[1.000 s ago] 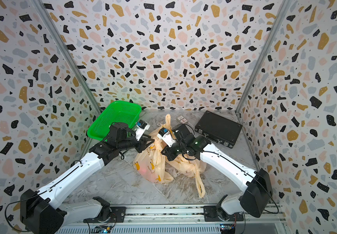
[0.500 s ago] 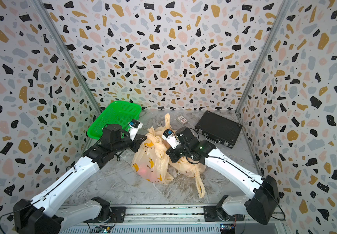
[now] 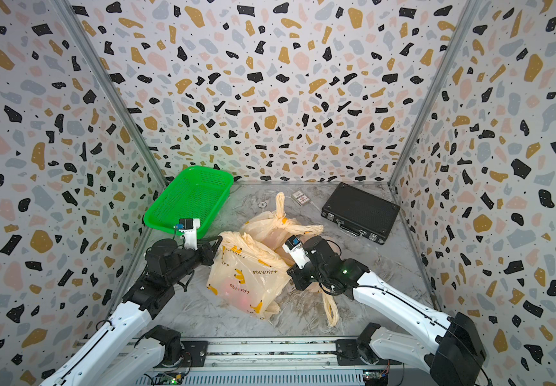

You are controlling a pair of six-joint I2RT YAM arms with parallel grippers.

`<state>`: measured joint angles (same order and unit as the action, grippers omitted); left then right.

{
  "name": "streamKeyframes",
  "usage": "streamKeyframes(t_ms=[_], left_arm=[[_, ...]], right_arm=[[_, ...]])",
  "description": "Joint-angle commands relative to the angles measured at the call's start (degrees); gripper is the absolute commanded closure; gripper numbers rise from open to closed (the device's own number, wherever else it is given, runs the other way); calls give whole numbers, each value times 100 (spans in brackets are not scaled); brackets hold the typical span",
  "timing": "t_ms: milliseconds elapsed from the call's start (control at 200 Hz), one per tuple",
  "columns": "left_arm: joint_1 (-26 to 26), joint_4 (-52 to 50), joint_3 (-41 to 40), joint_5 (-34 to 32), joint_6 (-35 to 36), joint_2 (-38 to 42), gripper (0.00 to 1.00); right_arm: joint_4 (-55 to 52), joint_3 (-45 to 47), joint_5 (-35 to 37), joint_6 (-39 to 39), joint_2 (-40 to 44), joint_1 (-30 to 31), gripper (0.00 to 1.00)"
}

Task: Untie the knot of a plastic bag & take out the apple
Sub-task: Untie the plastic bag at the center of the board.

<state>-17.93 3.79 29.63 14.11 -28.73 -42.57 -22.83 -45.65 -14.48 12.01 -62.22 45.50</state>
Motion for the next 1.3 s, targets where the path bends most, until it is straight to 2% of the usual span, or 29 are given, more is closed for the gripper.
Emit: streamKeyframes(t_ms=[0,140,185,240,400,556,676,866,1051,1186,1296], left_arm=[[156,880,87,-225,-393,135,100],[159,741,151,-17,-291,228,100],[159,625,215,16,-237,250,100],[158,508,311,88,-187,251,100],[159,182,585,196,-74,263,100],[149,208,562,138,-132,352,100],[134,261,568,101,-211,339,100],[62,247,644,48,-212,176,100],[-1,190,702,18,-176,55,100],[-36,190,709,12,-194,57,100],[-54,126,756,42,-176,54,100]], right_arm=[[-962,-336,-228,5,102,-6,84],[-1562,-1535,-297,-88,18,-12,36],[-1767,-1957,-350,-87,-166,-10,30],[-1937,-2427,-442,-55,-429,-10,28],[-1803,-3050,-252,-141,-958,-8,32],[-1740,-3311,-172,-409,-1479,2,46],[-1779,-3430,159,-631,-1520,103,55],[-1834,-3351,685,-940,-1113,470,50],[-1993,-3504,716,-1135,-1338,924,50],[-1554,-3320,916,-1233,-1628,1005,51],[-1074,-3066,1564,-1463,-1756,1014,51]])
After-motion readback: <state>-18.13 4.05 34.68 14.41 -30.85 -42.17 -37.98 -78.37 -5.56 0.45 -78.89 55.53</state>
